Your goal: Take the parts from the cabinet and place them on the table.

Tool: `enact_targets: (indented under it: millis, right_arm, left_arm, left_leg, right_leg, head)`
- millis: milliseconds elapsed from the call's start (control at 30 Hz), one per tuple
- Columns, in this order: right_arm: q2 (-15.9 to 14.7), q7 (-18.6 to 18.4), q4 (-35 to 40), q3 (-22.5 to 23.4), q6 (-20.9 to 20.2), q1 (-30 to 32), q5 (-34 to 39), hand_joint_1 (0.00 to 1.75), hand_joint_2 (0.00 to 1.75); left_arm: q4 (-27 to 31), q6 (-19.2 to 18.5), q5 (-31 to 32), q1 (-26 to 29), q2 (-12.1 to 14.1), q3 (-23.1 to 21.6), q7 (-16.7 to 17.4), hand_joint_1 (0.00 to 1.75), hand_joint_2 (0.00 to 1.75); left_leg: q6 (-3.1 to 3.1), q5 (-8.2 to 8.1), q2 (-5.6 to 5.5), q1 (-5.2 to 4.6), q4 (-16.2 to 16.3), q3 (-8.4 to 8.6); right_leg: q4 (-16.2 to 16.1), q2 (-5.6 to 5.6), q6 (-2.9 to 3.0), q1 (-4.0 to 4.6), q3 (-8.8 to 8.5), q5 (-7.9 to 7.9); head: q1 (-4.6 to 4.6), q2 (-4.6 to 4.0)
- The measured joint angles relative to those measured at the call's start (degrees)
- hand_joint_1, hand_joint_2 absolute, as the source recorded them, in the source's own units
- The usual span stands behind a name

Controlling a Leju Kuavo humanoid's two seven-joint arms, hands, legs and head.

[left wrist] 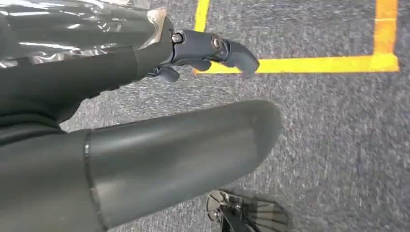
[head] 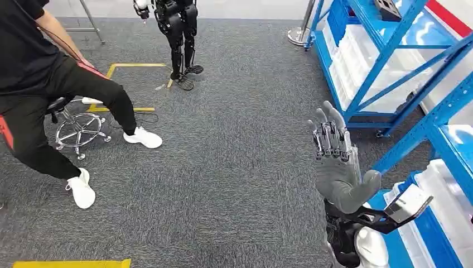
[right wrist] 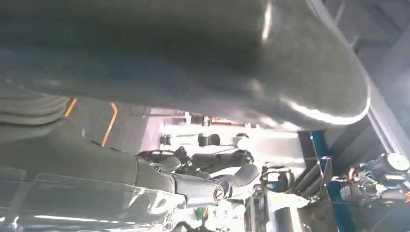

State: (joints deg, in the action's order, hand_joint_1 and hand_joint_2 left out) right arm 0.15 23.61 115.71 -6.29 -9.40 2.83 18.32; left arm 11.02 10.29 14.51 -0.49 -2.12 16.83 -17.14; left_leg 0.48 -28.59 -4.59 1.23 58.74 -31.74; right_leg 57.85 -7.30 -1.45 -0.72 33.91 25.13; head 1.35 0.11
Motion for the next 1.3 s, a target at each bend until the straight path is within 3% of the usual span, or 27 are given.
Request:
enact_targets:
  millis: [33, 67, 133, 200, 267, 300, 367, 400, 433, 567, 600, 633, 667, 733, 767, 800, 867, 900, 933, 967, 1067, 1100, 1133, 1167, 1233, 1267, 1300]
  right_arm:
    - [-0.02, 0.04, -0.02, 0.02, 0.02, 0.1, 0.02, 0.0, 0.0]
    - [-0.09, 0.11, -0.02, 0.02, 0.15, 0.12, 0.07, 0.0, 0.0]
    - [-0.33, 0.24, -0.02, 0.02, 0.28, 0.08, 0.15, 0.0, 0.0]
    - [-0.48, 0.26, -0.04, 0.0, 0.28, 0.13, 0.19, 0.0, 0.0]
    - [-0.57, 0.26, -0.24, 0.0, 0.33, 0.36, 0.2, 0.0, 0.0]
    - [-0.63, 0.26, -0.35, 0.0, 0.33, 0.4, 0.2, 0.0, 0.0]
    - [-0.7, 0.26, -0.42, -0.02, 0.31, 0.38, 0.2, 0.0, 0.0]
    - [-0.74, 0.26, -0.42, -0.02, 0.31, 0.31, 0.2, 0.0, 0.0]
    - [-0.74, 0.26, -0.44, -0.04, 0.31, 0.17, 0.2, 0.0, 0.0]
    - [-0.83, -0.09, -0.42, 0.02, 1.4, 0.02, -1.7, 0.0, 0.0]
    - [-0.81, -0.31, -0.44, 0.0, 1.86, 0.05, -2.65, 0.0, 0.0]
    - [-0.83, -0.41, -0.46, 0.02, 2.38, -0.2, -3.55, 0.0, 0.0]
    - [-0.81, -0.44, -0.61, 0.02, 3.25, -0.28, -5.12, 0.0, 0.0]
    - [-0.83, -1.66, -1.27, 0.04, 7.13, -0.19, -12.34, 0.0, 0.0]
    - [-0.92, -2.3, -2.1, 0.11, 8.93, -0.07, -15.78, 0.0, 0.0]
    - [-0.99, -2.47, -3.11, 0.22, 10.19, 0.22, -18.13, 0.0, 0.0]
    - [-1.14, -2.16, -4.24, 0.3, 10.77, 0.48, -19.01, 0.0, 0.0]
    - [-1.16, -2.34, -4.61, 0.28, 11.17, 0.48, -19.72, 0.0, 0.0]
    - [-1.18, -3.55, -5.18, 0.28, 11.85, 0.47, -21.29, 0.0, 0.0]
    - [-1.35, -5.5, -6.04, 0.37, 12.44, 0.53, -22.85, 0.0, 0.0]
    - [-1.71, -10.6, -11.35, 1.9, 13.86, 2.91, -25.66, 0.0, 0.0]
    - [-1.86, -12.22, -14.02, 2.69, 14.32, 3.6, -26.43, 0.0, 0.0]
    - [-1.88, -13.32, -17.24, 3.55, 14.8, 3.74, -27.15, 0.0, 0.0]
    - [-1.9, -14.77, -21.77, 4.58, 15.04, 3.52, -28.37, 0.0, 0.0]
    - [-1.9, -16.11, -30.7, 6.28, 15.3, 3.4, -29.49, 0.0, 0.0]
    - [-1.9, -16.41, -35.51, 6.99, 15.65, 3.37, -30.2, 0.0, 0.0]
    - [-1.9, -16.72, -39.89, 7.5, 15.93, 3.18, -30.91, 0.0, 0.0]
  left_arm:
    - [0.0, 0.02, -0.04, 0.02, 0.02, 0.02, 0.0, 0.0, 0.0]
    - [0.0, 0.02, -0.04, -0.05, -0.04, 0.02, 0.0, 0.0, 0.0]
    - [0.0, 0.06, -0.06, -0.1, -0.06, 0.04, 0.0, 0.0, 0.0]
    - [0.0, 0.07, -0.07, 0.0, 0.0, 0.04, 0.0, 0.0, 0.0]
    - [0.0, 0.07, -0.09, 0.01, 0.07, 0.04, 0.0, 0.0, 0.0]
    - [0.0, 0.04, -0.15, 0.03, 0.07, 0.04, 0.0, 0.0, 0.0]
    - [0.0, 0.0, -0.28, 0.0, -0.04, 0.04, 0.11, 0.0, 0.0]
    - [0.0, 0.0, -0.33, 0.0, -0.04, 0.04, 0.17, 0.0, 0.0]
    - [-0.02, 0.0, -0.52, 0.1, 0.04, 0.09, 0.2, 0.0, 0.0]
    - [0.0, 0.09, -0.57, -0.15, -0.15, 0.13, 0.31, 0.0, 0.0]
    - [0.02, 0.11, -0.57, -0.28, -0.11, 0.13, 0.31, 0.0, 0.0]
    - [0.02, 0.13, -0.53, -0.23, -0.19, 0.2, 0.31, 0.0, 0.0]
    - [0.0, 0.13, -0.39, -0.16, -0.33, 0.24, 0.31, 0.0, 0.0]
    - [-0.04, 0.15, -0.41, 0.13, -0.31, 0.46, 0.46, 0.0, 0.0]
    - [-0.07, 0.15, -0.44, 0.3, -0.31, 0.59, 0.57, 0.0, 0.0]
    - [-0.07, 0.15, -0.46, 0.41, -0.33, 0.74, 0.57, 0.0, 0.0]
    - [-0.07, 0.15, -0.46, 0.42, -0.33, 0.92, 0.57, 0.0, 0.0]
    - [-0.07, 0.17, -0.46, 0.43, -0.31, 0.94, 0.57, 0.0, 0.0]
    - [-0.13, 0.17, -0.44, 0.55, -0.26, 1.03, 0.61, 0.0, 0.0]
    - [-0.15, 0.15, -0.22, 0.53, -0.26, 1.07, 0.68, 0.0, 0.0]
    - [-0.15, 0.07, -0.02, 0.47, -0.24, 1.38, 1.11, 0.0, 0.0]
    - [-0.15, -0.02, 0.18, 0.44, -0.44, 1.46, 1.29, 0.0, 0.0]
    - [-0.15, -0.02, 0.44, 0.56, -0.37, 1.49, 1.42, 0.0, 0.0]
    - [-0.15, -0.02, 0.48, 0.69, -0.28, 1.49, 1.57, 0.0, 0.0]
    - [-0.17, -0.13, 0.59, 0.83, -0.15, 1.51, 1.84, 0.0, 0.0]
    - [-0.17, -0.18, 0.74, 0.84, -0.07, 1.51, 1.97, 0.0, 0.0]
    - [-0.17, -0.2, 0.85, 0.84, 0.0, 1.51, 2.06, 0.0, 0.0]
  left_leg:
    - [0.51, 0.12, 0.81, -0.41, -0.07, 0.08]
    - [1.24, 0.64, 1.7, -0.2, -0.89, 0.32]
    - [2.28, 1.13, 3.33, -0.22, -1.62, 0.65]
    - [2.38, 1.12, 5.09, -0.5, -1.61, 0.54]
    - [2.36, 1.11, 6.8, -0.68, -1.59, 0.37]
    - [2.3, 1.07, 7.71, -0.68, -1.58, 0.36]
    - [2.04, 0.92, 9.06, -0.66, -1.56, 0.5]
    - [1.77, 0.79, 9.61, -0.7, -1.46, 0.73]
    - [1.21, 0.4, 10.14, -1.17, -1.33, 0.77]
    - [-0.26, 0.02, 12.58, -0.77, -1.57, 1.71]
    - [-0.84, -0.5, 10.25, -0.25, -0.92, 1.55]
    - [-0.86, -2.38, 6.79, -0.18, 1.31, 0.68]
    - [-0.8, -5.01, 5.28, -0.19, 5.38, -1.12]
    - [-0.75, -8.93, 4.51, -0.19, 14.43, -5.55]
    - [-0.66, -9.07, 4.45, -0.19, 16.55, -6.81]
    - [-0.55, -7.75, 4.43, -0.18, 15.9, -6.83]
    - [-0.25, -2.71, 3.97, -0.11, 8.6, -3.83]
    - [-0.1, -0.16, 2.61, 0.01, 3.81, -1.69]
    - [0.15, 0.51, -1.49, 0.36, 0.57, -0.33]
    - [0.06, 0.31, -1.45, 0.38, -0.26, -0.17]
    - [0.96, 0.55, 0.59, -0.46, -0.56, 0.2]
    - [1.68, 1.16, 1.6, 0.09, -1.54, 0.57]
    - [2.01, 1.24, 2.26, -0.12, -2.02, 0.87]
    - [2.36, 1.31, 3.19, -0.15, -2.08, 0.92]
    - [2.45, 1.23, 4.93, -0.47, -2.07, 0.75]
    - [2.44, 1.18, 5.75, -0.54, -2.06, 0.69]
    - [2.4, 1.14, 6.49, -0.54, -2.06, 0.7]
  right_leg:
    - [-0.32, -0.78, -0.5, -0.28, 0.16, -0.29]
    - [-0.36, -1.49, -1.09, 0.1, 0.75, -0.38]
    - [3.89, 4.44, -0.51, 0.13, 2.64, 1.78]
    - [12.34, 6.13, -0.06, 0.02, 6.89, 5.42]
    - [17.8, 6.5, -0.53, -0.24, 9.39, 6.81]
    - [16.2, 6.69, -1.08, -0.39, 8.34, 6.06]
    - [6.78, 8.1, -2.27, -0.73, 2.8, 2.92]
    - [1.38, 10.55, -2.56, -0.93, -0.52, 1.65]
    - [-0.15, 12.37, -2.06, -0.26, -1.39, 1.6]
    - [-0.46, 9.42, -0.1, 0.13, -0.72, 1.19]
    - [-0.68, 8.77, 0.36, -1.07, -1.46, 0.93]
    - [-0.67, 8.12, 0.76, -0.9, -1.44, 0.83]
    - [-0.67, 7.63, 1.34, -0.74, -1.4, 0.77]
    - [-0.65, 6.11, 1.37, -0.35, -1.3, 0.76]
    - [-0.63, 5.31, 1.39, -0.23, -1.31, 0.74]
    - [-0.58, 4.46, 1.48, -0.19, -1.35, 0.68]
    - [-0.4, 2.88, 1.47, -0.19, -1.43, 0.68]
    - [-0.29, 2.16, 1.45, -0.21, -1.44, 0.69]
    - [-0.18, 1.49, 1.34, -0.22, -1.11, 0.71]
    - [0.11, 0.74, 0.91, 0.37, -0.78, 0.78]
    - [-0.64, -1.21, -0.53, -0.14, 0.13, 0.21]
    - [-0.02, -0.13, -0.74, 0.05, 0.06, 0.44]
    - [1.6, 3.21, -0.62, 0.3, 0.98, 1.31]
    - [4.96, 5.05, -0.32, 0.25, 2.85, 2.98]
    - [13.88, 6.25, -0.11, 0.04, 7.44, 6.42]
    - [16.96, 6.44, -0.37, -0.11, 8.97, 7.17]
    - [17.05, 6.57, -0.78, -0.24, 8.96, 6.87]
  head:
    - [-0.11, 0.0]
    - [-0.02, 0.0]
    - [0.37, 0.0]
    - [0.37, 0.0]
    - [0.35, 0.0]
    - [0.37, 0.0]
    - [0.35, 0.0]
    - [0.37, 0.0]
    - [0.33, 0.0]
    - [0.31, 0.0]
    - [0.11, 0.0]
    - [0.05, 0.0]
    - [-0.04, 0.0]
    - [-0.07, 0.0]
    - [-0.11, 0.0]
    - [-0.09, 0.0]
    - [-0.11, 0.0]
    - [-0.09, 0.0]
    - [-0.09, 0.0]
    - [0.04, 0.0]
    - [-0.09, 0.0]
    - [0.02, 0.0]
    - [-0.02, 0.0]
    - [0.37, 0.0]
    - [0.37, 0.0]
    - [0.39, 0.0]
    - [0.39, 0.0]
